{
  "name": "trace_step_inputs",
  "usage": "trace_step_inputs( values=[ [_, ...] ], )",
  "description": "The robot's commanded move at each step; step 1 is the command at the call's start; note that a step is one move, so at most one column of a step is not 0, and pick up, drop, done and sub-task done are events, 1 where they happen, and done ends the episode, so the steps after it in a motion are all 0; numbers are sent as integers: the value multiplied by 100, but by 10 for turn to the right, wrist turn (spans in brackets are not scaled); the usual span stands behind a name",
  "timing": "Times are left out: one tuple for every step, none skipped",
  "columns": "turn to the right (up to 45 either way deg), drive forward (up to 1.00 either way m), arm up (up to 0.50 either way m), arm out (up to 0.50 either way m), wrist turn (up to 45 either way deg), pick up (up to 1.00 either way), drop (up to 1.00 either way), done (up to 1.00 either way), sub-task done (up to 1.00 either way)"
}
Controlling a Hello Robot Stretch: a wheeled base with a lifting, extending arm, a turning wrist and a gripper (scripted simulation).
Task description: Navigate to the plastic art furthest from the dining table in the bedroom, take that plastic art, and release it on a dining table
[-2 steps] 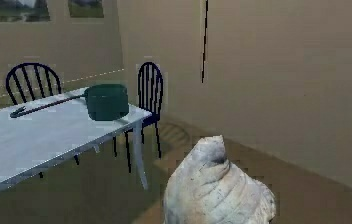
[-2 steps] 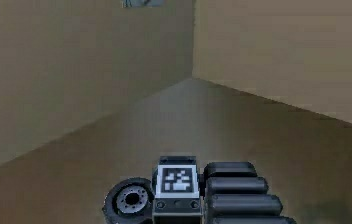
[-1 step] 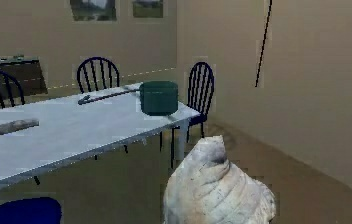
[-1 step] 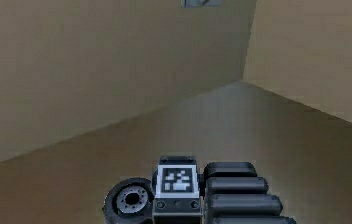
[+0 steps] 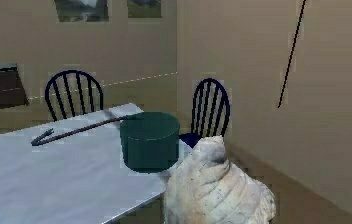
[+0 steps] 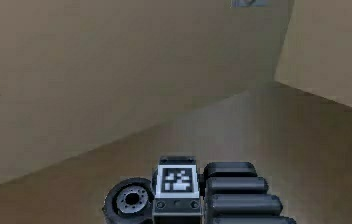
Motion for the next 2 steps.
trace_step_inputs(
  values=[
    [-450,0,0,0,0,0,0,0,0],
    [-240,0,0,0,0,0,0,0,0]
  ],
)
